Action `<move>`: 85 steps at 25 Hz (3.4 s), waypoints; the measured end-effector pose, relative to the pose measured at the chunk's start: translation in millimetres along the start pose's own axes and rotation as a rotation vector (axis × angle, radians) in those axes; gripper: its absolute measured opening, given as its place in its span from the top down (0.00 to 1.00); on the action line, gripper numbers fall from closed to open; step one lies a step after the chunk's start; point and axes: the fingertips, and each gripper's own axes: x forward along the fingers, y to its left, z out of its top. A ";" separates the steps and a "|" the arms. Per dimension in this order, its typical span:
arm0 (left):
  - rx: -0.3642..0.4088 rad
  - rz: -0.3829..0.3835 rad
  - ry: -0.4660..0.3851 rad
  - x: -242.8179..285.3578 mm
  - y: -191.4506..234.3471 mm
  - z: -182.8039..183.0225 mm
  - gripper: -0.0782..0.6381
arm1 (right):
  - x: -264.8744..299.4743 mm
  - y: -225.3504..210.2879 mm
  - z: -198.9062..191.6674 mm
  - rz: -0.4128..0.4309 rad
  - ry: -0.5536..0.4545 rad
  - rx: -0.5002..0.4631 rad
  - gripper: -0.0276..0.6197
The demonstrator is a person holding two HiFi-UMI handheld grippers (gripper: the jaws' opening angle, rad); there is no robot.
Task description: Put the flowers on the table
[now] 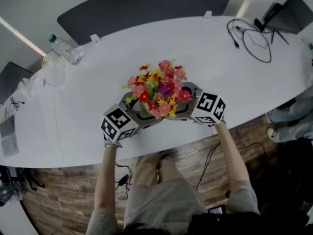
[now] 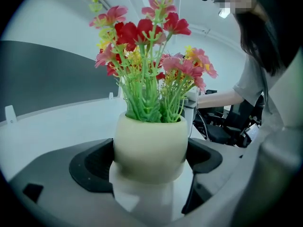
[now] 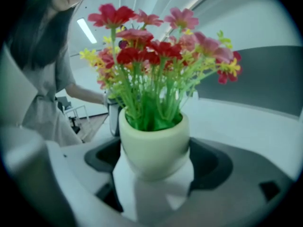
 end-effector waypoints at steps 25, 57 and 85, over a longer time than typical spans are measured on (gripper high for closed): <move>0.080 0.121 0.017 -7.3 -1.1 -7.7 0.25 | 3.9 3.2 -6.6 -0.068 0.043 -0.075 0.26; -0.134 0.315 -0.164 -41.7 -39.3 -9.6 0.35 | -45.2 34.2 -3.0 -0.254 -0.111 0.143 0.50; 0.012 0.273 -0.253 -67.8 -119.4 49.8 0.71 | -72.3 120.0 57.7 -0.331 -0.308 0.118 0.82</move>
